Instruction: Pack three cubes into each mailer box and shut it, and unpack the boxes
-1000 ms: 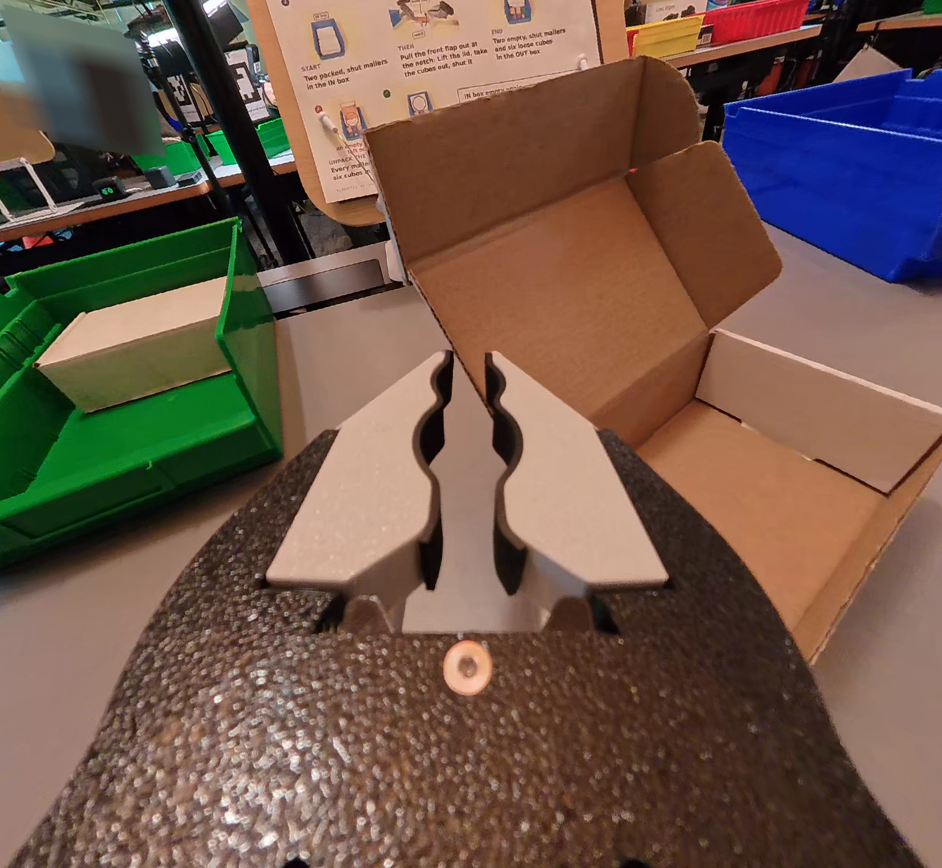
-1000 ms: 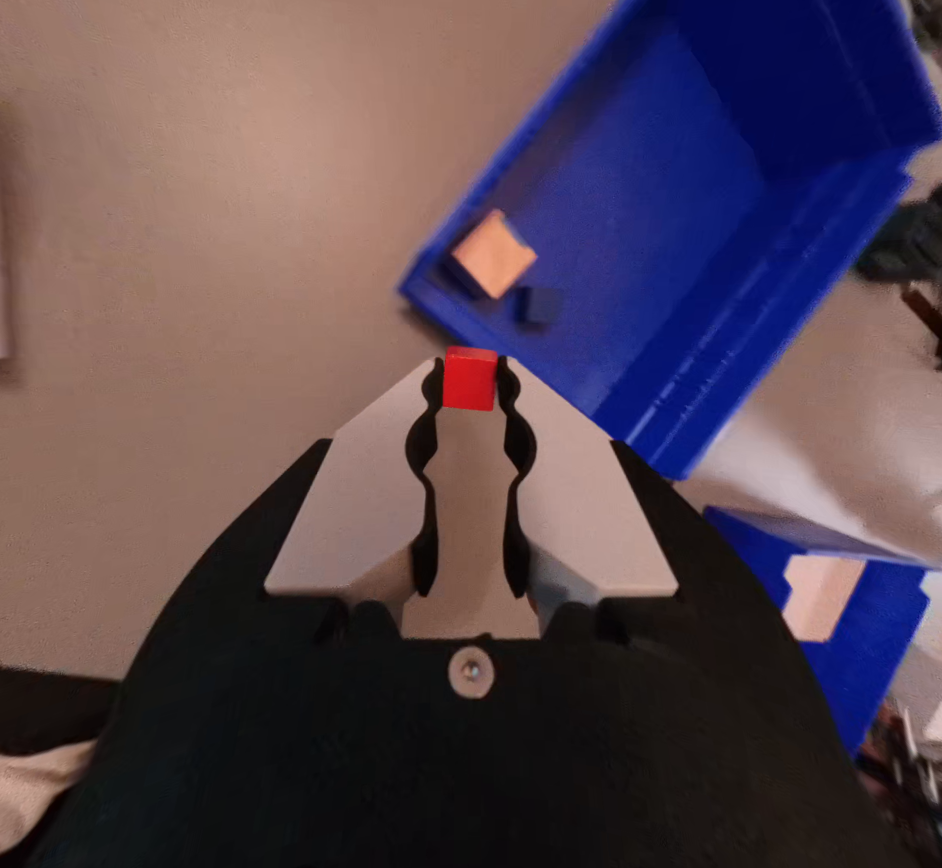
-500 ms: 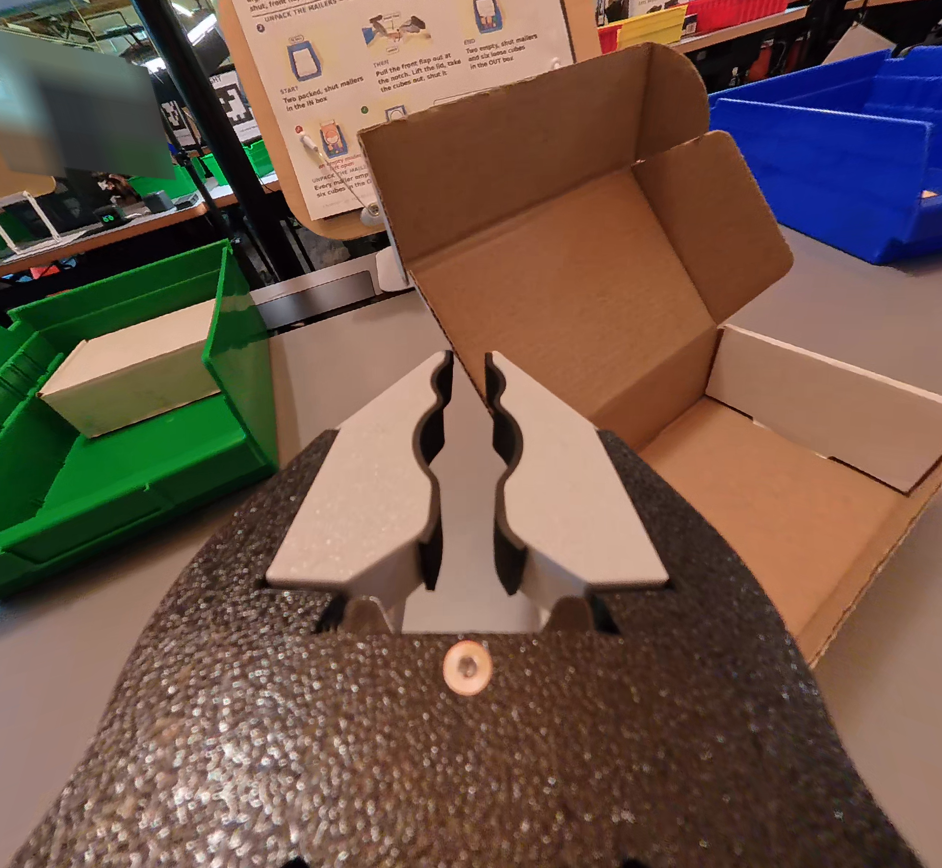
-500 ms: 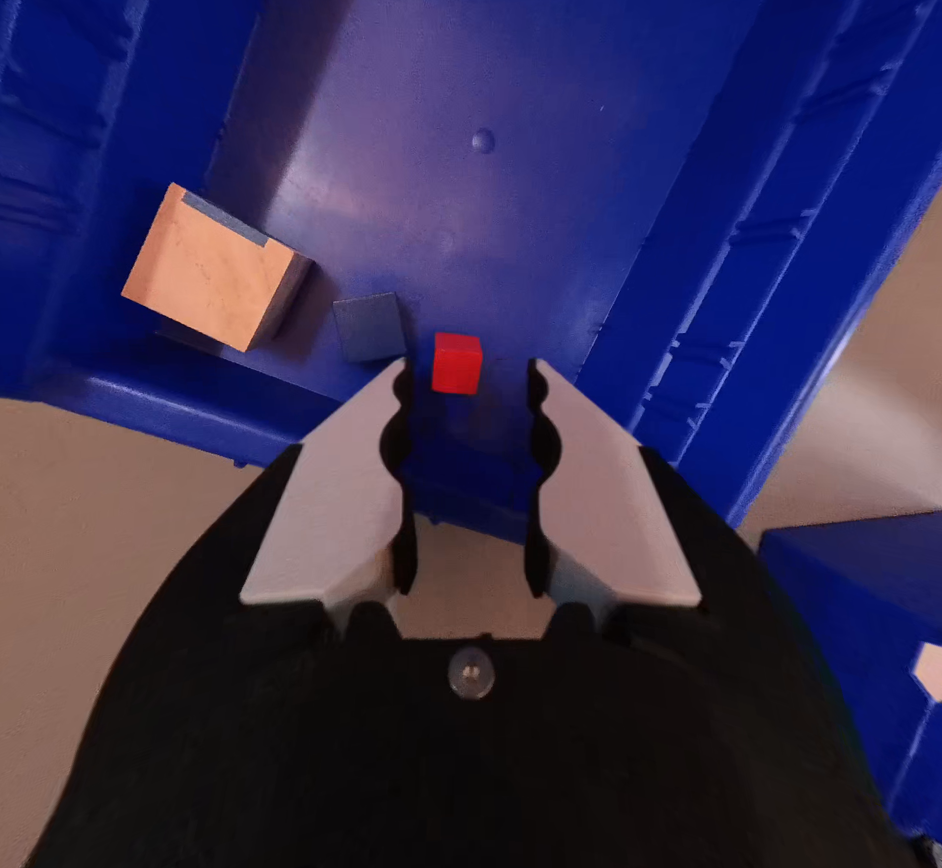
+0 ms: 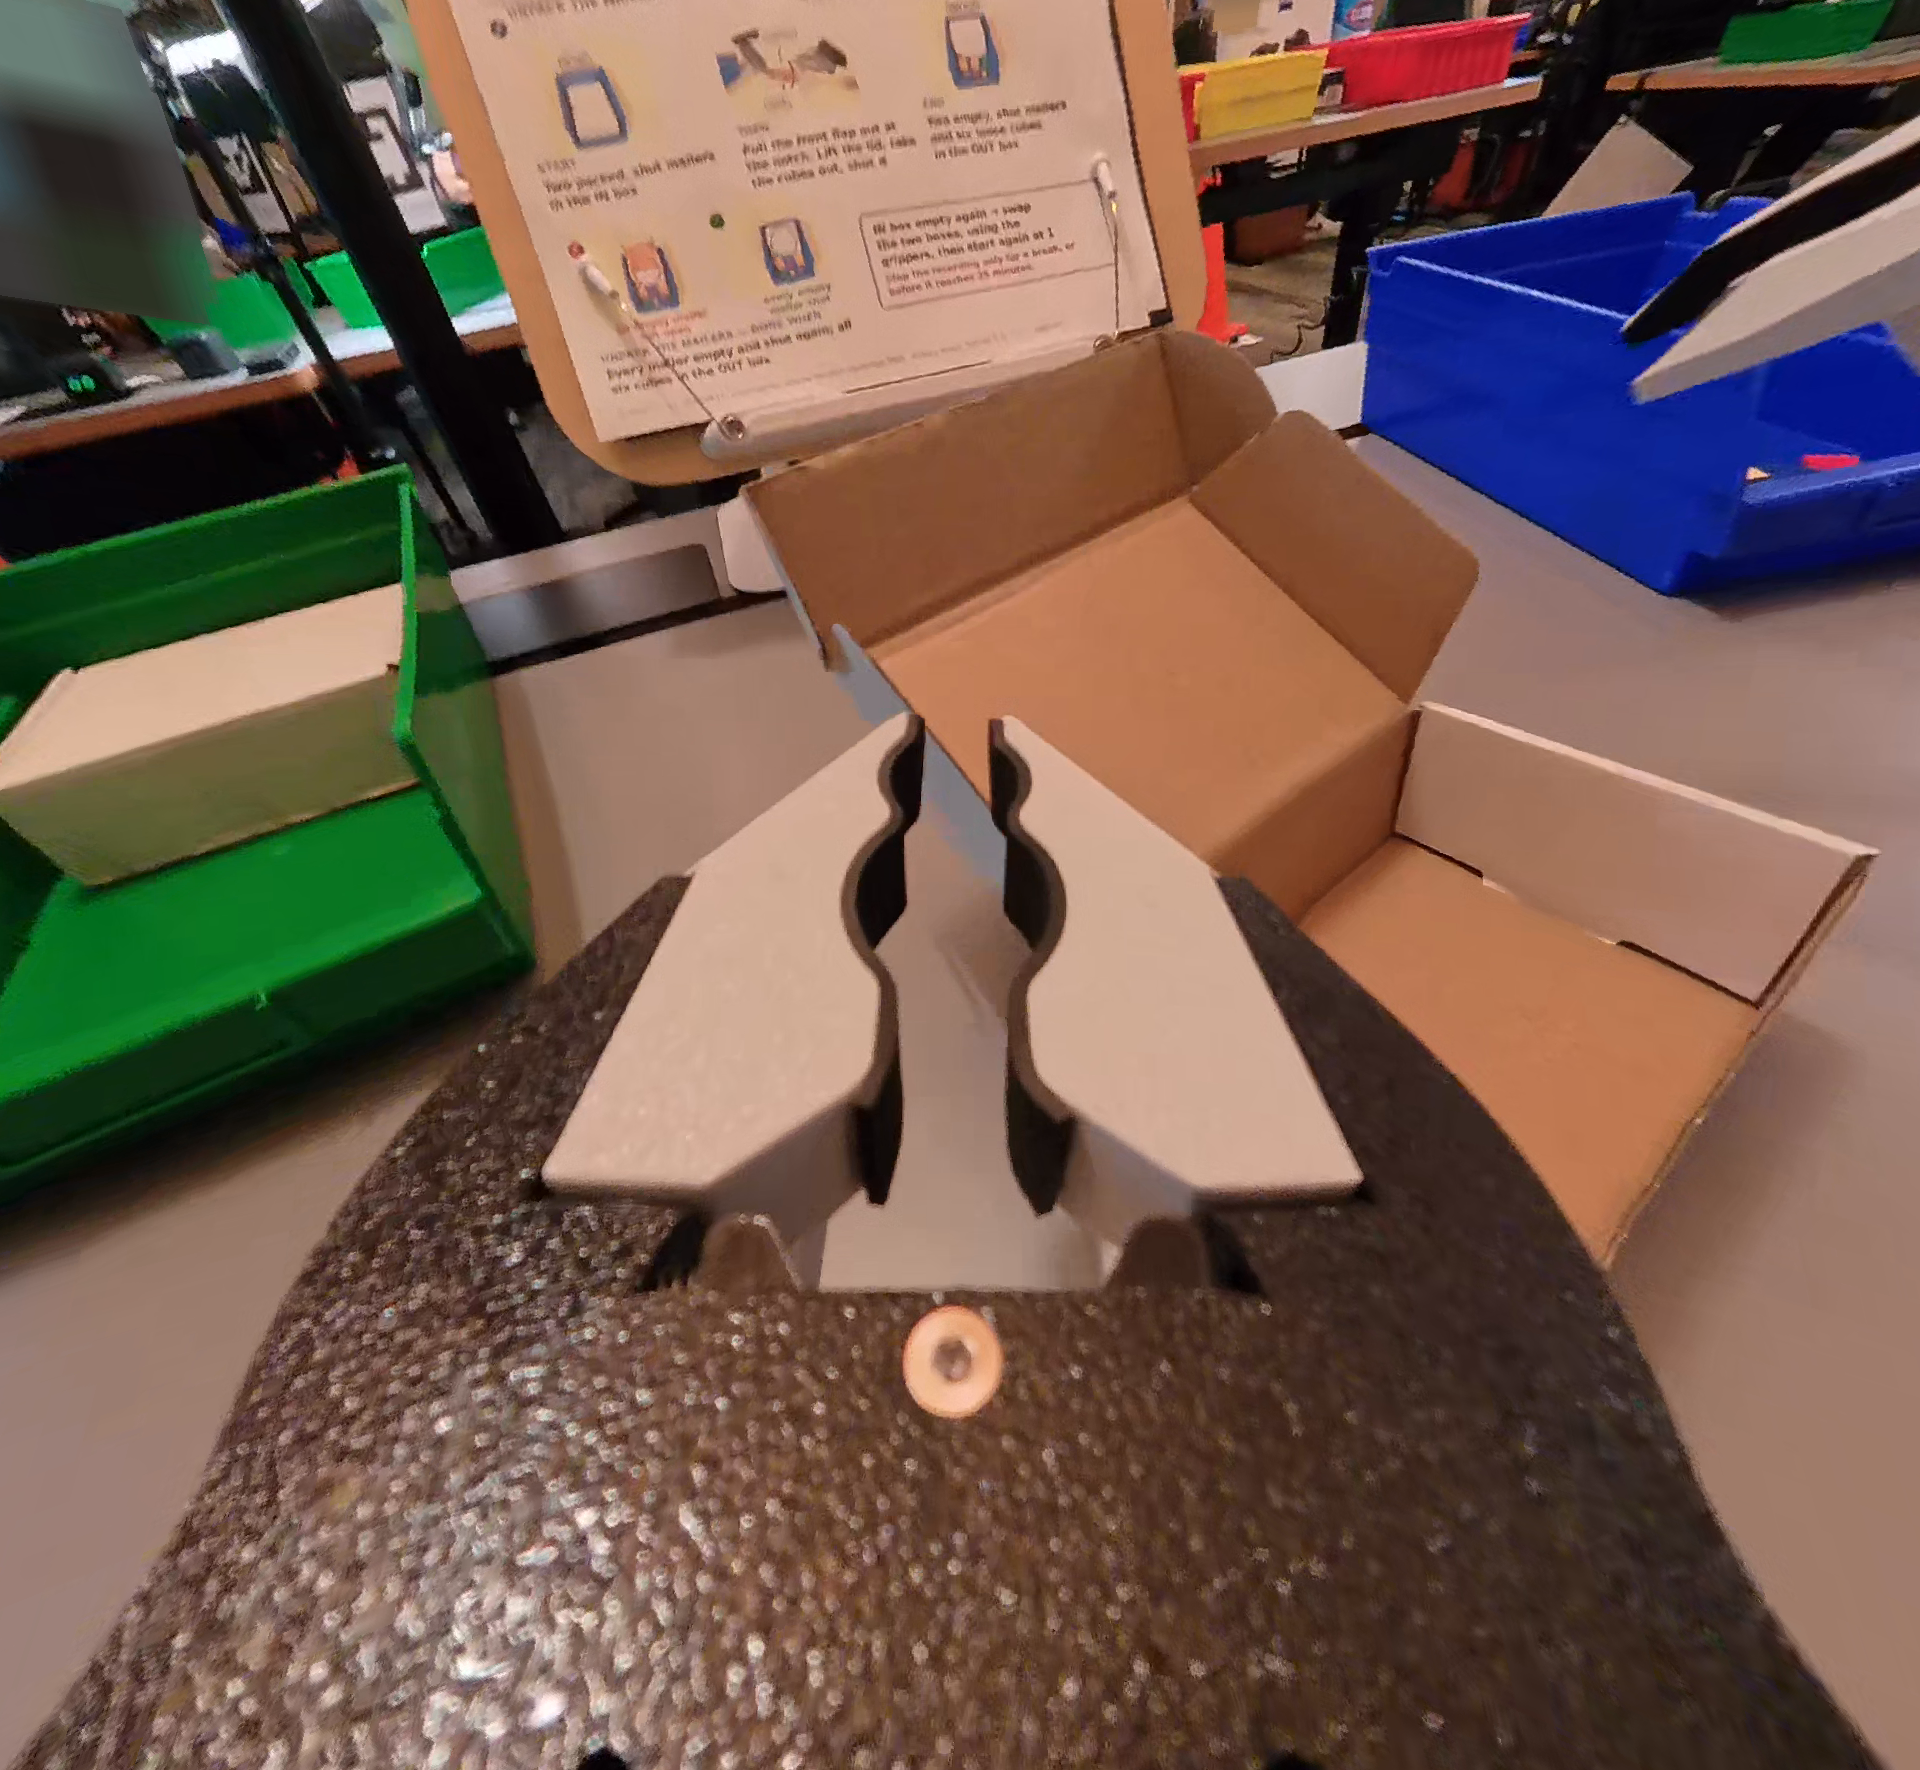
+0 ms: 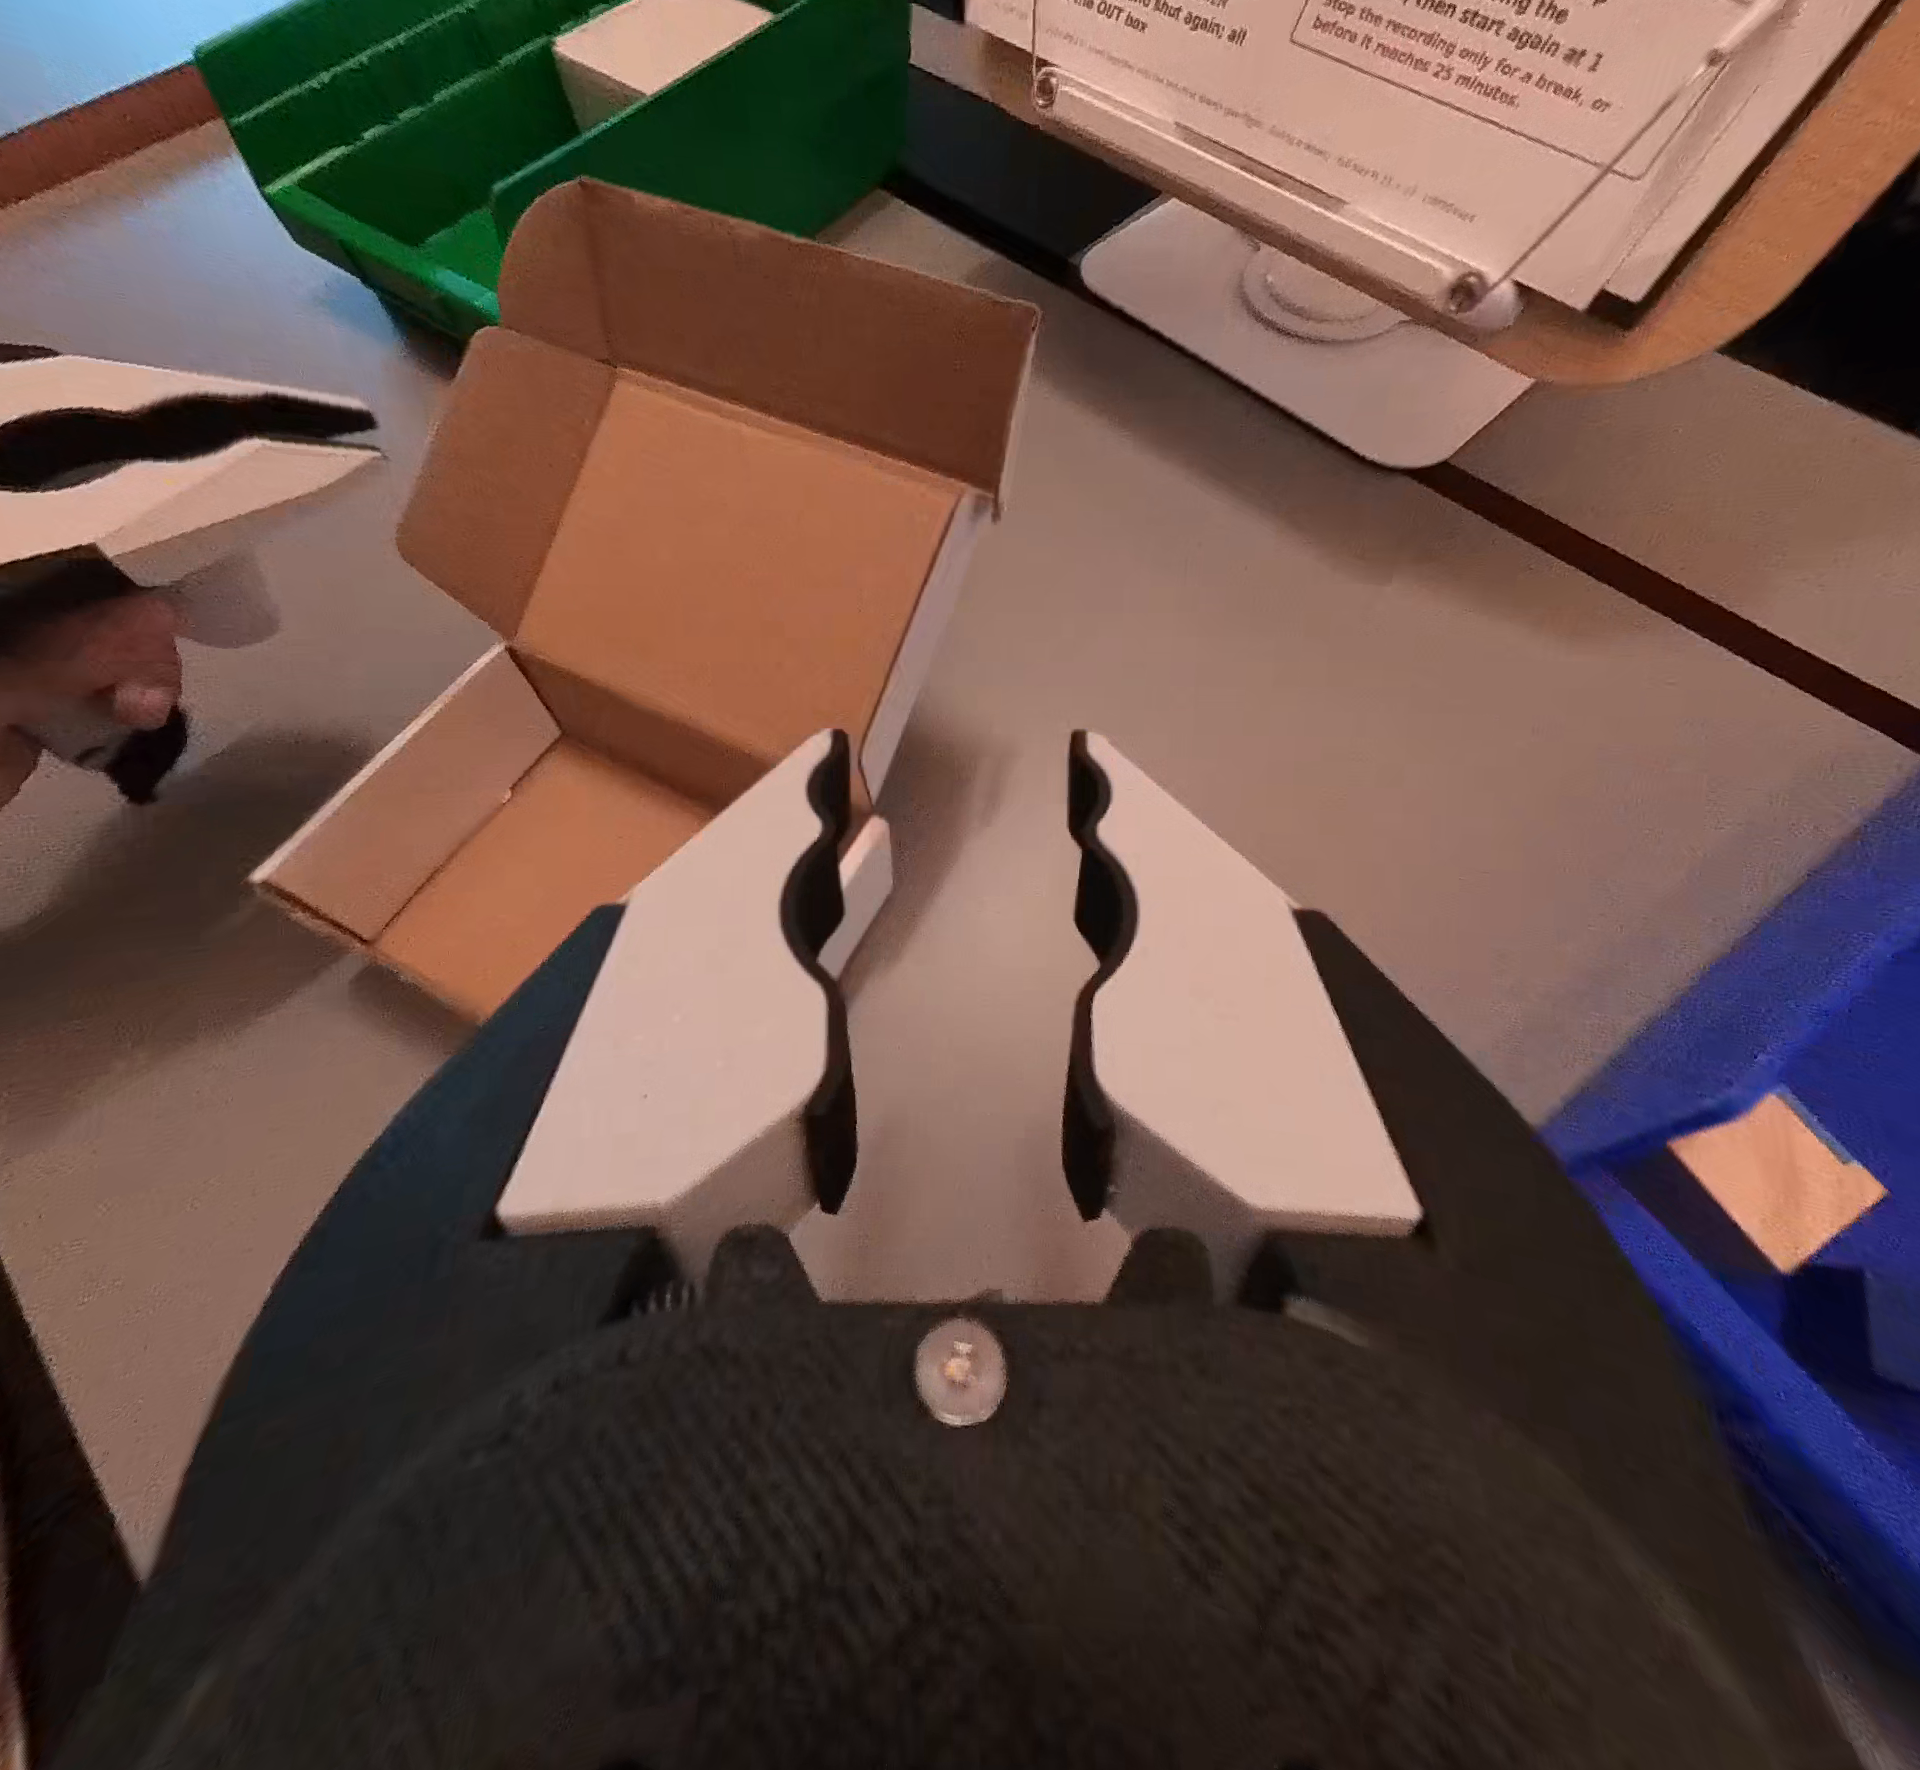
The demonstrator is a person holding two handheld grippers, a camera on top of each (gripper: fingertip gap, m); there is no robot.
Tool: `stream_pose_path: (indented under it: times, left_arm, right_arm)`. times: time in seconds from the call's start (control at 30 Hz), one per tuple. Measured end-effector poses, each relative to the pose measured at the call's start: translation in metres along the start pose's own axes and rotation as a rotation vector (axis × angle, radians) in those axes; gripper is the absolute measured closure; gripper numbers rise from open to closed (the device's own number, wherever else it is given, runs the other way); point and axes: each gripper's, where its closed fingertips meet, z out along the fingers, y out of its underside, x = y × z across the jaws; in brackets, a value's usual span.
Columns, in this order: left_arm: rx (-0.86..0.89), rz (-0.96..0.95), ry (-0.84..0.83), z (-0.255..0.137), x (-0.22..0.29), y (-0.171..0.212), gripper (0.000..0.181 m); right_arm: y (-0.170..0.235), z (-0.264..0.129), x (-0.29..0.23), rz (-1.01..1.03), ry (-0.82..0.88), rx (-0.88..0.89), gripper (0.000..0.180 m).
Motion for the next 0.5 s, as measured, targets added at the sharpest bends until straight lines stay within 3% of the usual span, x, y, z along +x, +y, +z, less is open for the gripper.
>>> stream_pose_path:
  times: [0.2, 0.33, 0.43, 0.5]
  left_arm:
    - [-0.027, -0.028, -0.011, 0.002, -0.006, 0.0, 0.168]
    - [-0.054, -0.031, -0.004, 0.012, 0.0, 0.0, 0.167]
    - [-0.071, 0.009, -0.037, 0.022, 0.0, -0.002, 0.168]
    - [-0.09, 0.032, -0.05, 0.028, 0.001, -0.002, 0.173]
  right_arm:
    - [0.007, 0.049, -0.01, -0.012, 0.055, -0.055, 0.14]
    - [-0.002, 0.059, -0.013, -0.057, 0.083, -0.043, 0.152]
    - [-0.012, 0.058, -0.005, -0.093, 0.134, -0.003, 0.178]
    - [-0.011, 0.063, 0.0, -0.085, 0.147, -0.008, 0.179]
